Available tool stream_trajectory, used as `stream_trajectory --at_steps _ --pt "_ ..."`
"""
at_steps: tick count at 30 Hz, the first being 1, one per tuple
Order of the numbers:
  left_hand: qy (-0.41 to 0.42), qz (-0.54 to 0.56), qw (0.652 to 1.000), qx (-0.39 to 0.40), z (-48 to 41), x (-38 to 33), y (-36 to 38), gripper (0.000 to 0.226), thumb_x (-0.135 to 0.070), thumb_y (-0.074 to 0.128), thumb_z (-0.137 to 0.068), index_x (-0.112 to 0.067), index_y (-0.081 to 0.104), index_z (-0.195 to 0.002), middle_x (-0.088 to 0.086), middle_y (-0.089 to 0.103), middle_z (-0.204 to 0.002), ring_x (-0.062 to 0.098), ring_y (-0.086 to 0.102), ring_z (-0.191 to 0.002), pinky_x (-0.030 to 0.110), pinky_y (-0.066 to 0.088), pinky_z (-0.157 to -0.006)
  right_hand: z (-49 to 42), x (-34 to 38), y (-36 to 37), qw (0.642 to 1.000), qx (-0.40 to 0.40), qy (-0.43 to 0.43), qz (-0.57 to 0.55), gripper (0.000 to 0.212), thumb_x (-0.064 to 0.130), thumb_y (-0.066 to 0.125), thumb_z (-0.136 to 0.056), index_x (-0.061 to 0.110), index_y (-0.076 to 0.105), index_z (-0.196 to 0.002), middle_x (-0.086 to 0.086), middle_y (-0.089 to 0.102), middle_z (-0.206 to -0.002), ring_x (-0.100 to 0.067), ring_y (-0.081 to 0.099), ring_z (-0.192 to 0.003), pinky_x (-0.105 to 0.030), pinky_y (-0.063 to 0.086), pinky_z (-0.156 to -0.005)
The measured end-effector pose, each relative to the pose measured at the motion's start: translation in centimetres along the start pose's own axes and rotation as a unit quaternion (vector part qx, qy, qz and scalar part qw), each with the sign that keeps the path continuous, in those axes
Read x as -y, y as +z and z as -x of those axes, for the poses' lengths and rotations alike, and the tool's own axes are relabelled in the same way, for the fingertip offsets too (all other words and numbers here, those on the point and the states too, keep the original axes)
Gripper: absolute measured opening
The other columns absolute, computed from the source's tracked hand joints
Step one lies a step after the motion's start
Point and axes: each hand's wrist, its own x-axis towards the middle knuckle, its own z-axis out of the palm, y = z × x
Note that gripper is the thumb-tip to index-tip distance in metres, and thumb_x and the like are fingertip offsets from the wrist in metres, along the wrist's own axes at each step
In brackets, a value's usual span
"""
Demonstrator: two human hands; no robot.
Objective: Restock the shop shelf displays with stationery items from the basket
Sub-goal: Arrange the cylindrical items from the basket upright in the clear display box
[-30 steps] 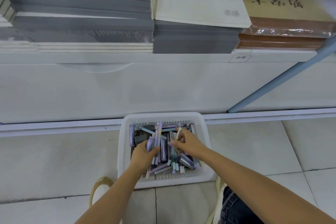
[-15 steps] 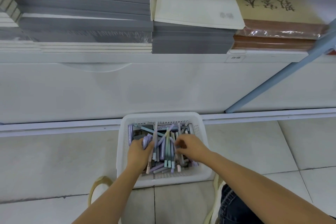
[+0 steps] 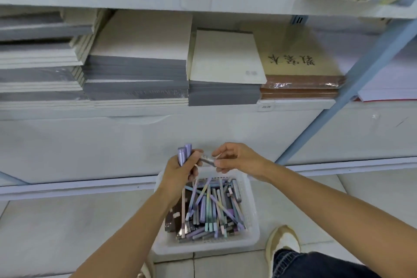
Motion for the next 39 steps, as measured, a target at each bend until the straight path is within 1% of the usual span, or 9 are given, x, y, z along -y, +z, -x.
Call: stream_trajectory --at_steps 5,8,14,16,20,26,29,33,39 --pt "0.087 0.029 0.996 0.024 1.2 -5.9 2.7 0.018 -0.005 0.062 -0.09 0.009 0.064 -0.102 0.001 0.05 -0.051 0.012 0.043 -0.046 0.022 0.036 -0.045 2.9 6.1 -0.9 0.992 -0.038 -0.111 0.036 0.024 -0.001 0.07 -0.084 -0.004 0.063 -0.107 -0.016 0.069 -0.093 -0.018 0.068 -0.08 -0.026 0.055 -0.077" --pt "0.129 0.027 0.991 0.025 2.4 -9.1 4.7 0.009 -0.008 0.064 -0.09 0.001 0.065 -0.09 0.001 0.053 -0.052 0.013 0.045 -0.049 0.022 0.038 -0.047 5.1 9.2 -1.5 0.985 -0.049 -0.154 0.056 0.024 0.001 0.072 -0.083 -0.007 0.061 -0.103 -0.017 0.071 -0.092 -0.018 0.069 -0.081 -0.026 0.055 -0.077" --pt "0.23 -0.067 0.967 0.09 4.3 -16.6 8.3 0.011 -0.02 0.065 -0.091 -0.01 0.066 -0.087 -0.004 0.062 -0.06 0.008 0.054 -0.055 0.017 0.046 -0.054 9.4 15.8 -3.5 0.948 -0.154 -0.252 0.115 0.012 0.02 0.061 -0.094 0.012 0.063 -0.085 0.01 0.067 -0.072 -0.004 0.062 -0.068 -0.02 0.049 -0.067" --pt "0.256 -0.089 0.957 0.104 4.9 -18.9 9.6 0.008 -0.02 0.067 -0.09 -0.013 0.065 -0.085 -0.007 0.062 -0.061 0.008 0.056 -0.058 0.018 0.05 -0.059 10.8 17.6 -4.4 0.933 -0.181 -0.295 0.101 0.007 0.015 0.063 -0.092 0.012 0.062 -0.099 0.006 0.063 -0.079 -0.009 0.06 -0.068 -0.026 0.051 -0.065" --pt "0.299 -0.142 0.935 0.125 6.1 -22.4 11.9 0.016 -0.019 0.068 -0.089 -0.012 0.06 -0.076 -0.008 0.057 -0.053 0.004 0.054 -0.05 0.014 0.046 -0.054 13.8 20.8 -5.9 0.898 -0.18 -0.367 0.163 0.032 0.013 0.063 -0.092 0.024 0.062 -0.123 0.012 0.058 -0.098 -0.01 0.06 -0.086 -0.023 0.051 -0.076" --pt "0.3 -0.123 0.93 0.173 7.6 -25.6 14.8 0.014 -0.022 0.061 -0.094 -0.01 0.068 -0.096 -0.001 0.06 -0.059 0.005 0.054 -0.052 0.014 0.046 -0.055 17.0 24.1 -8.4 0.869 -0.231 -0.398 0.184 0.023 0.012 0.066 -0.09 0.029 0.065 -0.107 0.002 0.065 -0.105 -0.019 0.064 -0.099 -0.035 0.054 -0.088" --pt "0.277 -0.067 0.942 0.178 7.7 -27.4 16.1 0.018 -0.023 0.055 -0.097 -0.016 0.064 -0.111 0.0 0.07 -0.076 0.004 0.054 -0.054 0.013 0.046 -0.055 18.2 26.3 -10.2 0.845 -0.273 -0.428 0.167 0.02 0.009 0.061 -0.093 0.023 0.064 -0.108 0.002 0.064 -0.097 -0.015 0.064 -0.088 -0.026 0.054 -0.075" --pt "0.27 -0.051 0.944 0.181 7.1 -30.4 17.3 0.01 -0.012 0.05 -0.099 -0.015 0.056 -0.106 0.002 0.074 -0.078 0.011 0.057 -0.056 0.018 0.047 -0.053 18.7 29.2 -13.2 0.82 -0.349 -0.422 0.168 0.017 0.006 0.058 -0.094 0.017 0.061 -0.106 -0.005 0.063 -0.093 -0.019 0.061 -0.085 -0.023 0.053 -0.068" --pt "0.293 -0.093 0.934 0.183 5.6 -33.4 18.4 0.013 -0.018 0.053 -0.098 -0.013 0.065 -0.101 0.003 0.073 -0.08 0.012 0.062 -0.062 0.02 0.048 -0.05 15.7 31.9 -17.6 0.779 -0.469 -0.39 0.146 0.016 0.006 0.059 -0.093 0.013 0.062 -0.107 -0.008 0.063 -0.094 -0.029 0.064 -0.09 -0.039 0.056 -0.08"
